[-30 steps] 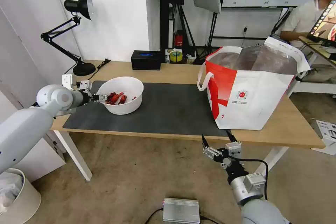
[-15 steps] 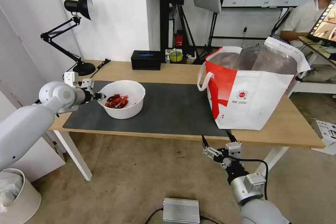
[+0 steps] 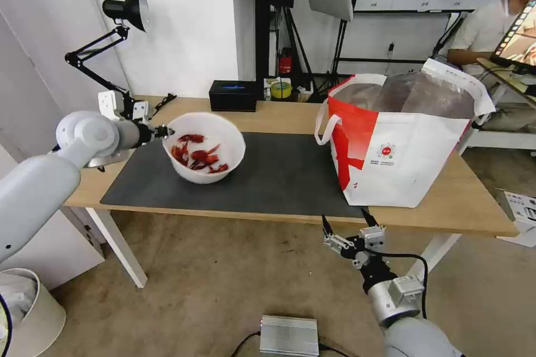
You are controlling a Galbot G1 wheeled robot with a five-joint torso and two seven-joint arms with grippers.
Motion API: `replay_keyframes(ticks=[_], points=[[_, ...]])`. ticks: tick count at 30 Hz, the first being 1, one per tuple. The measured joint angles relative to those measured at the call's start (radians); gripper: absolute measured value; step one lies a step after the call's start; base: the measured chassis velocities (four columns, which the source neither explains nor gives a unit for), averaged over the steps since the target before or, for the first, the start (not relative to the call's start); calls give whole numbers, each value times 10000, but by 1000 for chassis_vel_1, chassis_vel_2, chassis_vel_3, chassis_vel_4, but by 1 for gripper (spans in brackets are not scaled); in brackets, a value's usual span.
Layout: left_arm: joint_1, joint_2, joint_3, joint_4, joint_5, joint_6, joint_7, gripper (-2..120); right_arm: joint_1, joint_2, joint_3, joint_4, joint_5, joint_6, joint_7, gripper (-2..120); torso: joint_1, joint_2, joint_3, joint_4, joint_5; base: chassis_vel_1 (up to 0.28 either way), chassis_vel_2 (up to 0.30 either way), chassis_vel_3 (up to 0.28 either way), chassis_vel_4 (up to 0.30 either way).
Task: Pick up the trash from the table and place it into the takeout bag.
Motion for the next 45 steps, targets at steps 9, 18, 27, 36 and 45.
replay_keyframes(ticks=[9,18,27,36,45], points=[[-2071,-867,840,318,-895,-66,-802,0,0,0,0,0,0,0,0,100,1,0,0,0,0,0,0,0,0],[-3761,-1942,1616,979,-1463,-120,-1391,0,0,0,1,0,0,0,0,100,1,0,1,1,-1,0,0,0,0],[-4968,-3598,2322,1926,-1745,-284,-1805,0,0,0,1,0,0,0,0,100,1,0,1,1,0,0,0,0,0],[-5795,-5189,2641,3068,-1697,-341,-1836,0,0,0,1,0,0,0,1,100,1,0,1,-3,4,0,0,0,0],[-6299,-6812,2814,4193,-1348,-559,-1892,0,0,0,0,0,0,0,0,100,1,0,2,-1,2,0,0,0,0]])
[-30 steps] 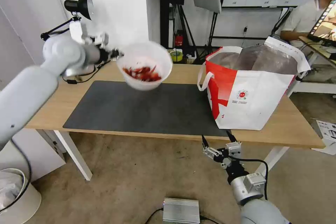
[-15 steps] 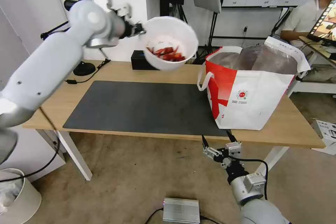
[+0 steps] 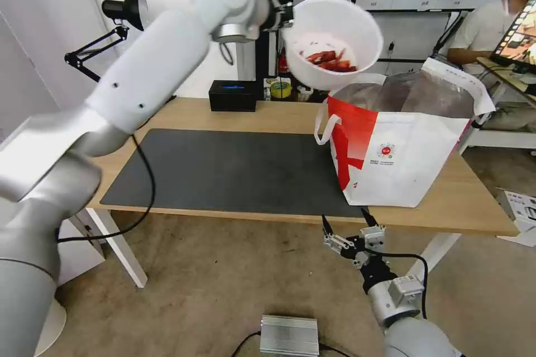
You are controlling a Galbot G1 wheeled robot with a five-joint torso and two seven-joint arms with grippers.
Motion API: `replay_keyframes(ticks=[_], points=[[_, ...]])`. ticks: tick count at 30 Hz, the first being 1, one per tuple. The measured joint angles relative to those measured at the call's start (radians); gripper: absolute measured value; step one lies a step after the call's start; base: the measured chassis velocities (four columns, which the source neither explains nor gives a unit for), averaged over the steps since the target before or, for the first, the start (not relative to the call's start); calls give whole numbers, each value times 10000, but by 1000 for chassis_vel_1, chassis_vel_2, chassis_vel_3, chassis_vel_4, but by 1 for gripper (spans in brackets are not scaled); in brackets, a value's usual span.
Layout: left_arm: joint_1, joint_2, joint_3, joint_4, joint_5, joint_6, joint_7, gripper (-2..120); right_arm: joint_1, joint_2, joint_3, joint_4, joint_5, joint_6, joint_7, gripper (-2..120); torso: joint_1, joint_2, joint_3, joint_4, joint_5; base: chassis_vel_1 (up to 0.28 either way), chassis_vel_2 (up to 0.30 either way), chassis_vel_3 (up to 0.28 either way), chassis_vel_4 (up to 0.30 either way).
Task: Pick up the trash from the table and place it into the takeout bag.
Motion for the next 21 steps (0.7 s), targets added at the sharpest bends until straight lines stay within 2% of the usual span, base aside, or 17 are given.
replay_keyframes(ticks=[1,3,5,8,12,17,20,21], points=[[0,0,0,0,0,0,0,0,0,0,0,0,0,0,0,100,0,0,0,0,0,0,0,0,0],[-97,-520,105,334,164,-72,-1,0,0,0,0,0,0,0,0,100,0,0,-1,0,0,0,0,0,0],[-99,-627,127,399,219,-93,0,0,0,0,0,0,0,0,0,100,0,0,-1,0,-1,0,0,0,0],[25,-1215,265,720,607,-307,-1,0,0,0,0,0,0,0,0,100,0,0,-1,0,0,0,0,0,0],[314,-1561,360,840,927,-634,-1,0,0,0,0,1,0,0,0,100,0,0,0,-1,0,0,0,0,0],[593,-1755,574,871,1376,-1156,104,0,0,0,0,0,0,0,0,100,0,0,0,1,-2,0,0,0,0],[851,-1740,879,740,1914,-1771,472,0,0,0,0,0,0,0,0,100,0,0,0,1,-2,0,0,0,0],[851,-1740,879,740,1914,-1771,472,0,0,0,0,0,0,0,0,100,0,0,0,1,-2,0,0,0,0]])
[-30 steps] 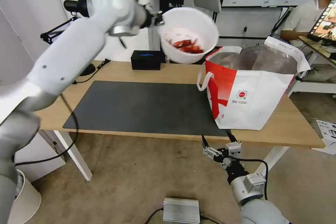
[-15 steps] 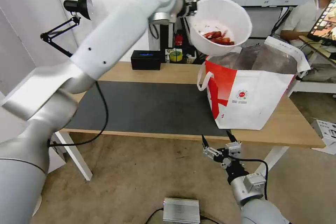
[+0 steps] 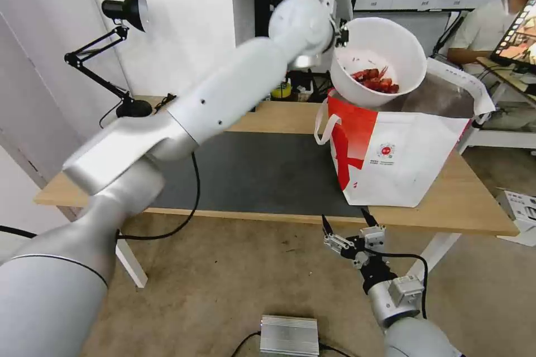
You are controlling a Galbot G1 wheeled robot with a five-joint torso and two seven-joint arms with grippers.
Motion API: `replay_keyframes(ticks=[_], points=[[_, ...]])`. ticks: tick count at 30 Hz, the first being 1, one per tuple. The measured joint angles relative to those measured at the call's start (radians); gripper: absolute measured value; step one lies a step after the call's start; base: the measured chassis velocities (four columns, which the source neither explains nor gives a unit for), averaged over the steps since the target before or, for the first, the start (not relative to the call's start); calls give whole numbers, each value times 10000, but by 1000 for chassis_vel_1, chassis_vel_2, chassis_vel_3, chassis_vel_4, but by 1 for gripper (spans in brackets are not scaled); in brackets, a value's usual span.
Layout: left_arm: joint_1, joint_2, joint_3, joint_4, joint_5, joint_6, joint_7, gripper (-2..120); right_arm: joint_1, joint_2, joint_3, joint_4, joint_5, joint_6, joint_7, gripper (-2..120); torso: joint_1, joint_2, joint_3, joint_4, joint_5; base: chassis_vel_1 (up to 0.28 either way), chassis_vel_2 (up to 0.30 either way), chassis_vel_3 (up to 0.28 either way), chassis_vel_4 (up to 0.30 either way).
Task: Pick up the trash from the table and place it into the takeout bag.
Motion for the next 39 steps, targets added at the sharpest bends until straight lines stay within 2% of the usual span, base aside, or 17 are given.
replay_keyframes(ticks=[4,11,19,24,28,29,31,32,36,37,39], points=[[206,149,294,-258,423,-415,328,0,0,0,0,0,0,0,0,100,-1,0,-1,0,0,0,0,0,0],[505,749,987,-1046,1115,-1094,1321,0,0,0,0,0,0,0,0,100,-1,2,-2,1,-2,0,0,0,0],[600,1079,1360,-1602,1164,-1014,1931,0,0,0,0,0,0,0,0,100,-1,2,-2,2,-2,0,0,0,0],[579,1054,1388,-1671,1074,-701,2001,0,0,0,0,0,0,0,0,100,-1,1,-1,0,-2,0,0,0,0],[555,1048,1417,-1805,883,-405,2008,18,0,0,0,0,0,0,0,100,-1,2,-2,0,-1,0,0,0,0],[555,1048,1417,-1805,883,-405,2008,18,0,0,0,0,0,0,0,100,-1,2,-2,0,-1,0,0,0,0],[568,1082,1436,-1880,835,-292,2003,26,0,1,0,0,0,0,0,100,-1,2,-1,1,-2,0,0,0,0],[568,1082,1436,-1880,835,-292,2003,26,0,1,0,0,0,0,0,100,-1,2,-1,1,-2,0,0,0,0],[583,1162,1409,-2088,750,-276,1973,46,0,0,0,0,0,0,0,100,-2,1,-2,-1,-1,0,0,0,0],[583,1162,1409,-2088,750,-276,1973,46,0,0,0,0,0,0,0,100,-2,1,-2,-1,-1,0,0,0,0],[589,1334,1354,-2337,749,-531,1967,54,0,0,0,0,0,0,0,100,-1,2,-2,-2,-1,0,0,0,0]])
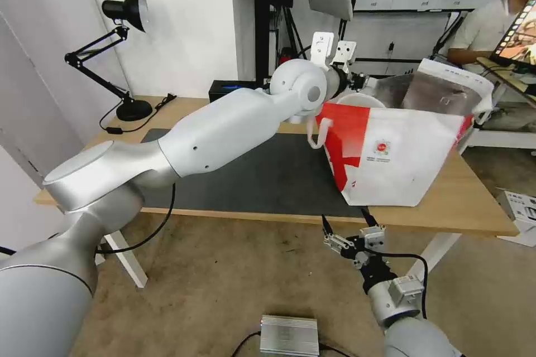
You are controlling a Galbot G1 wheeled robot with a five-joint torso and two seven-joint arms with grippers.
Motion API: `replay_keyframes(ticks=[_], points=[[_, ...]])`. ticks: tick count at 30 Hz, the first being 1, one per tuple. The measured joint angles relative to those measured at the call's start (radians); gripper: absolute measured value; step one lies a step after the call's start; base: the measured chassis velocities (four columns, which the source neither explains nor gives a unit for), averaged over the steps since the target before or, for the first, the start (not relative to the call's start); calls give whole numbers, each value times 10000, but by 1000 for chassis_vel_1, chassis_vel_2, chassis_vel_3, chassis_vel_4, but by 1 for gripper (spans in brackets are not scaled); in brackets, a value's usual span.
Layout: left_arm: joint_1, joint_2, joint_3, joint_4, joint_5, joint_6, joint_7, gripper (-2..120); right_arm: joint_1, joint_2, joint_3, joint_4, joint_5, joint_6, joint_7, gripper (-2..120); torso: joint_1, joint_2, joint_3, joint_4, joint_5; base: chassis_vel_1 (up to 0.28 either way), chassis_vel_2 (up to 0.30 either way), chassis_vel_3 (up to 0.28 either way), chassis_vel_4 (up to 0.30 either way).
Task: Pick up the trash from the table and place it into the takeout bag.
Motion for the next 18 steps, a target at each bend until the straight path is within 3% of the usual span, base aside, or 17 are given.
replay_keyframes(ticks=[6,10,18], points=[[141,746,-90,-879,232,-929,11,73,0,0,0,0,0,0,0,100,0,1,0,2,-1,0,0,0,0],[579,1879,-12,-1836,1069,-2171,353,92,0,0,1,0,0,0,1,100,0,0,1,5,-2,0,0,0,0],[1797,3213,-505,-2385,2187,-3288,850,100,0,-1,0,0,0,0,0,100,1,-1,1,2,-4,0,0,0,0]])
